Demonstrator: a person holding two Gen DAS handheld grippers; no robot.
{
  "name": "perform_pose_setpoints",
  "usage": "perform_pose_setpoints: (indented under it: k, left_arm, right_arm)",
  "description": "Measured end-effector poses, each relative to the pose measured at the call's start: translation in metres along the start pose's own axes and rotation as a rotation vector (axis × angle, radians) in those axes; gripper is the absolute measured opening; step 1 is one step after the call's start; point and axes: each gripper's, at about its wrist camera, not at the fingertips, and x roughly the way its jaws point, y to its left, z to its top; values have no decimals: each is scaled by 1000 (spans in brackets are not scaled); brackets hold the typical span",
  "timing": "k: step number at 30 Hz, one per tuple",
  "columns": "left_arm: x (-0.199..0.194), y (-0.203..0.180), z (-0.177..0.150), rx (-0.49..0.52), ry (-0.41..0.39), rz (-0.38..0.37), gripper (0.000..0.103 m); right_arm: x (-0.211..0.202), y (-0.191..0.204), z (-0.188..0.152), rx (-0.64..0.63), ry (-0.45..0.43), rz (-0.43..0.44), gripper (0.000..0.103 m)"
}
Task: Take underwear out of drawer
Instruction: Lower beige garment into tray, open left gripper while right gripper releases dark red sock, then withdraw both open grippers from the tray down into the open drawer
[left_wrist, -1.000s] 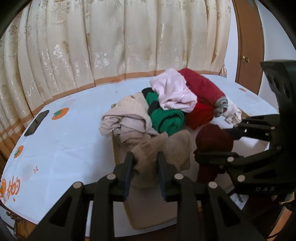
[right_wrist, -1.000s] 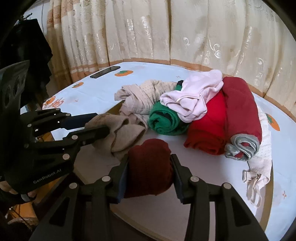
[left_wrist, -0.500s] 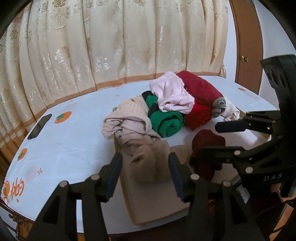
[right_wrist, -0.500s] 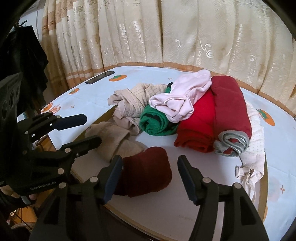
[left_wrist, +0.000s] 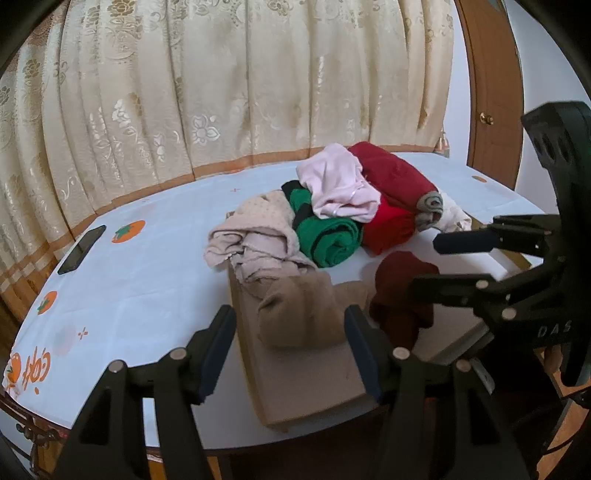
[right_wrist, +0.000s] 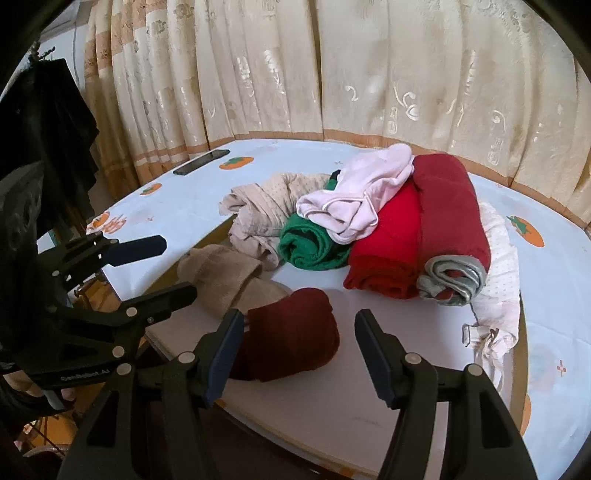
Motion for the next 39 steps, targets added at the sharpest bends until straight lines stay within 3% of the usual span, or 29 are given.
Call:
perform_pose_setpoints:
  k: [31, 39]
  left_arm:
    - [-31, -37, -40, 77, 11, -72, 63]
    - [-35, -46, -56, 95, 30, -85, 63]
  right_arm:
    - [-43, 15, -53, -87, 18, 3, 65]
    - [-62, 12, -73, -99, -23, -9, 66]
